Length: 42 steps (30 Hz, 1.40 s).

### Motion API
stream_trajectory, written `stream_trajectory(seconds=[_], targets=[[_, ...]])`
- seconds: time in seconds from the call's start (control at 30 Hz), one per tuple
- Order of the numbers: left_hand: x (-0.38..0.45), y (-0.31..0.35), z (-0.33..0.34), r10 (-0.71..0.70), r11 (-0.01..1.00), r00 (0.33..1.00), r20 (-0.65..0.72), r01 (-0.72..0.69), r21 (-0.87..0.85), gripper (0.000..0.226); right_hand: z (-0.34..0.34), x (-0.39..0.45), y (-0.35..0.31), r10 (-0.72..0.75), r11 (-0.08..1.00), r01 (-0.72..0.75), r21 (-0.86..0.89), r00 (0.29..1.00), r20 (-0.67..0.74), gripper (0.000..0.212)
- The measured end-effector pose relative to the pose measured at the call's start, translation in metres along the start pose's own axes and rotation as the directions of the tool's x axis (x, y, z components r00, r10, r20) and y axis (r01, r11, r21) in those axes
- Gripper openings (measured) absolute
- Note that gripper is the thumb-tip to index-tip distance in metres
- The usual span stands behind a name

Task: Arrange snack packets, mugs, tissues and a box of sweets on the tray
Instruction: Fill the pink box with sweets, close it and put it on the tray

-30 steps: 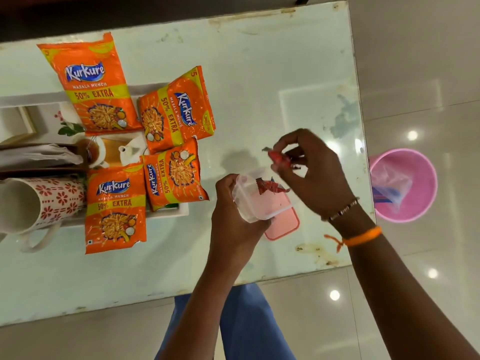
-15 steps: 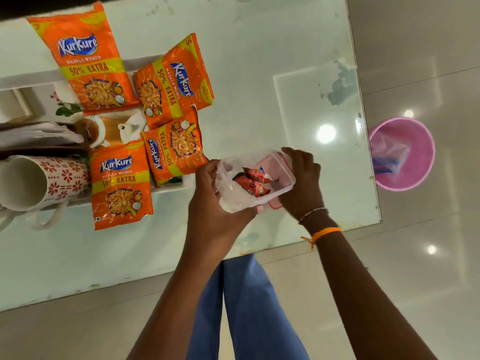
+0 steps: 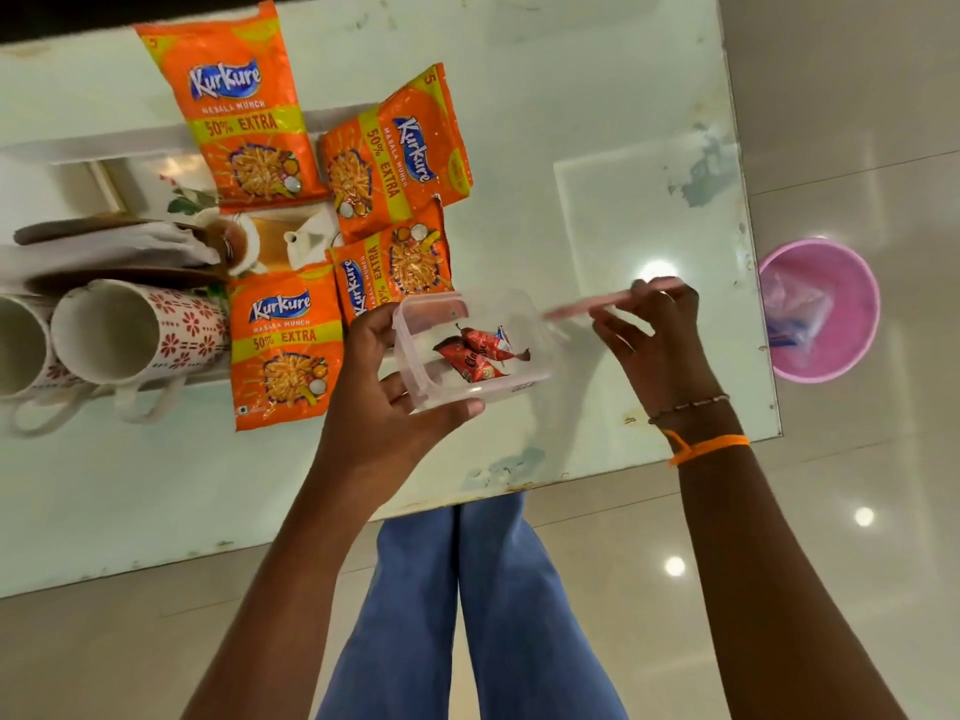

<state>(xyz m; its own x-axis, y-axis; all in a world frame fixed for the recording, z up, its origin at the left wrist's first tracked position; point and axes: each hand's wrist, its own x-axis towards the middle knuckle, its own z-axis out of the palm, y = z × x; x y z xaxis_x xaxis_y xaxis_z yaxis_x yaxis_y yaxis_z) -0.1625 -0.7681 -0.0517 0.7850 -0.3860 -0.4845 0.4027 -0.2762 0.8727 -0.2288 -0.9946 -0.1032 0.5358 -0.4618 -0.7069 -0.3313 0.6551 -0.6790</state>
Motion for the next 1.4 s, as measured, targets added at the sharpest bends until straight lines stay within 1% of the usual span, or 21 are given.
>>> stream_trajectory(seconds=[0.03, 0.07, 0.13, 0.17, 0.2, 0.3, 0.37, 0.43, 0.57, 0.7, 0.8, 0.87, 0.93, 1.0, 1.07, 1.1, 1.13, 1.17, 1.2, 1.3, 1.4], targets=[[-0.001, 0.0, -0.001, -0.01, 1.0, 1.0, 0.008, 0.01, -0.004, 0.076, -0.002, -0.002, -0.002, 0.019, 0.997, -0.022, 0.074, 0.999, 0.041, 0.018], [-0.001, 0.0, -0.002, -0.023, 1.0, 1.0, 0.019, 0.023, -0.005, 0.077, -0.003, -0.006, -0.004, 0.024, 0.993, -0.035, 0.115, 0.995, 0.097, 0.021], [-0.002, 0.001, -0.002, -0.044, 0.999, 0.998, 0.044, 0.044, 0.0, 0.078, 0.001, -0.013, -0.007, 0.02, 0.993, -0.049, 0.108, 0.967, 0.253, 0.048], [-0.002, 0.002, -0.001, -0.046, 0.999, 0.997, 0.059, 0.046, 0.001, 0.077, 0.005, -0.016, -0.007, 0.023, 0.997, -0.046, 0.065, 0.947, 0.319, 0.062], [-0.001, 0.003, 0.0, -0.044, 0.999, 0.996, 0.075, 0.044, -0.001, 0.077, 0.01, -0.019, -0.006, 0.02, 0.999, -0.03, 0.021, 0.926, 0.377, 0.07], [0.002, 0.004, 0.003, -0.033, 0.999, 0.994, 0.108, 0.033, 0.007, 0.074, 0.024, -0.027, -0.003, 0.008, 0.994, 0.048, -0.095, 0.857, 0.515, 0.073], [0.006, 0.006, 0.006, -0.036, 0.999, 0.994, 0.105, 0.033, 0.024, 0.076, 0.029, -0.03, -0.002, 0.008, 0.973, 0.123, -0.196, 0.829, 0.559, 0.073], [0.011, 0.008, 0.009, -0.038, 0.998, 0.995, 0.097, 0.033, 0.055, 0.08, 0.029, -0.03, -0.004, 0.003, 0.949, 0.179, -0.259, 0.817, 0.577, 0.076], [0.018, 0.01, 0.013, -0.009, 0.996, 0.995, 0.101, 0.0, 0.088, 0.083, 0.023, -0.025, -0.011, 0.037, 0.919, 0.193, -0.343, 0.824, 0.565, 0.077], [0.021, 0.011, 0.017, -0.063, 0.998, 0.994, 0.09, 0.062, 0.017, 0.083, 0.018, -0.022, -0.016, 0.056, 0.873, 0.232, -0.428, 0.826, 0.561, 0.078], [0.022, 0.012, 0.017, -0.112, 0.992, 0.977, 0.181, 0.12, -0.036, 0.087, 0.015, -0.021, -0.017, 0.067, 0.854, 0.232, -0.465, 0.838, 0.541, 0.08], [0.022, 0.012, 0.02, -0.153, 0.978, 0.963, 0.223, 0.18, -0.102, 0.086, 0.014, -0.022, -0.016, 0.078, 0.826, 0.244, -0.508, 0.843, 0.532, 0.087], [0.023, 0.012, 0.025, -0.198, 0.961, 0.964, 0.178, 0.227, -0.158, 0.079, 0.014, -0.024, -0.016, 0.07, 0.804, 0.263, -0.534, 0.849, 0.523, 0.09], [0.025, 0.01, 0.029, -0.224, 0.954, 0.969, 0.108, 0.24, -0.181, 0.07, 0.015, -0.025, -0.015, 0.036, 0.803, 0.276, -0.528, 0.862, 0.506, 0.093], [0.027, 0.009, 0.032, -0.224, 0.944, 0.971, 0.085, 0.238, -0.227, 0.066, 0.014, -0.027, -0.011, 0.018, 0.857, 0.214, -0.468, 0.896, 0.443, 0.089], [0.028, 0.009, 0.034, -0.213, 0.939, 0.974, 0.078, 0.226, -0.259, 0.063, 0.014, -0.029, -0.01, 0.044, 0.902, 0.132, -0.412, 0.92, 0.391, 0.083], [0.029, 0.01, 0.037, -0.201, 0.934, 0.977, 0.066, 0.211, -0.288, 0.061, 0.015, -0.031, -0.008, 0.103, 0.935, 0.028, -0.354, 0.933, 0.346, 0.078], [0.029, 0.01, 0.04, -0.193, 0.93, 0.98, 0.048, 0.199, -0.308, 0.062, 0.016, -0.033, -0.006, 0.174, 0.947, -0.072, -0.312, 0.934, 0.312, 0.074], [0.03, 0.011, 0.042, -0.192, 0.928, 0.981, 0.031, 0.191, -0.32, 0.064, 0.018, -0.036, -0.004, 0.23, 0.943, -0.139, -0.302, 0.928, 0.293, 0.072], [0.031, 0.011, 0.052, -0.205, 0.928, 0.979, 0.013, 0.199, -0.316, 0.07, 0.025, -0.04, 0.001, 0.298, 0.94, -0.239, -0.243, 0.922, 0.247, 0.067], [0.031, 0.012, 0.061, -0.217, 0.936, 0.976, 0.007, 0.21, -0.284, 0.066, 0.029, -0.043, 0.005, 0.26, 0.959, -0.235, -0.157, 0.95, 0.171, 0.058]])
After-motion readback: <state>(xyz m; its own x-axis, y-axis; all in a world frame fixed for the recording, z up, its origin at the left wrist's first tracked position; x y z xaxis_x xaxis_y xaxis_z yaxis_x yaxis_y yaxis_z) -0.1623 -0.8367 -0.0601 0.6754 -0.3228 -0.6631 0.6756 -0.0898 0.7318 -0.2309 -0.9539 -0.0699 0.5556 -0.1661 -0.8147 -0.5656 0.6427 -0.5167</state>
